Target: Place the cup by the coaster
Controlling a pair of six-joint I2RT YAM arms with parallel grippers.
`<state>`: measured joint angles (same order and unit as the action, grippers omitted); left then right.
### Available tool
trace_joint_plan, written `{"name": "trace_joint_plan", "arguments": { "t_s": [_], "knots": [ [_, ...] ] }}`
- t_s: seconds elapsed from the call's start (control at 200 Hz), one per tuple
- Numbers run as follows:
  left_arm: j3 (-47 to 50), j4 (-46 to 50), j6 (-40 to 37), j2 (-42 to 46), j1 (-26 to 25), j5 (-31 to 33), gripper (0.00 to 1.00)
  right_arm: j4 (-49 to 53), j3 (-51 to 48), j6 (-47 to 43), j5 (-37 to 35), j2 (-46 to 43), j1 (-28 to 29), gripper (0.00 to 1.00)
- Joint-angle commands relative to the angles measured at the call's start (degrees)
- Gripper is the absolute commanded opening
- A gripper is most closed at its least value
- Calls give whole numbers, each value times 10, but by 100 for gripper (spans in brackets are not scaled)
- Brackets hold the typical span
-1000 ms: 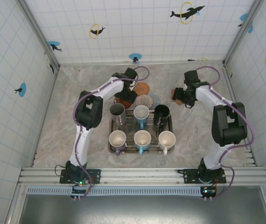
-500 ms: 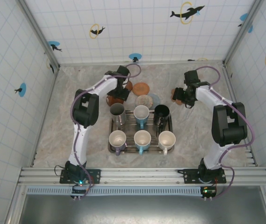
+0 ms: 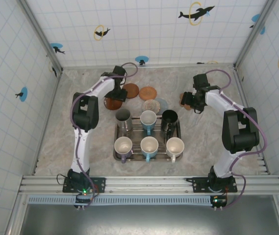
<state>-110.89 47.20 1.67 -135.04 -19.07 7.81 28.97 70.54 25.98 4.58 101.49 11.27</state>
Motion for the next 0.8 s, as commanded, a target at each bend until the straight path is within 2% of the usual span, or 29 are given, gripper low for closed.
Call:
{"name": "trace_joint_plan", "arguments": {
  "t_s": [0.0,0.466,0.796],
  "knots": [
    [11,34,-4,-59,26,10,79,1,25,4,-1,5,2,79],
    [-58,43,-11,-70,57,12,79,5,27,5,-4,1,6,79],
    [-66,17,7,-2,56,-29,79,17,68,-7,6,6,11,79]
  ]
}}
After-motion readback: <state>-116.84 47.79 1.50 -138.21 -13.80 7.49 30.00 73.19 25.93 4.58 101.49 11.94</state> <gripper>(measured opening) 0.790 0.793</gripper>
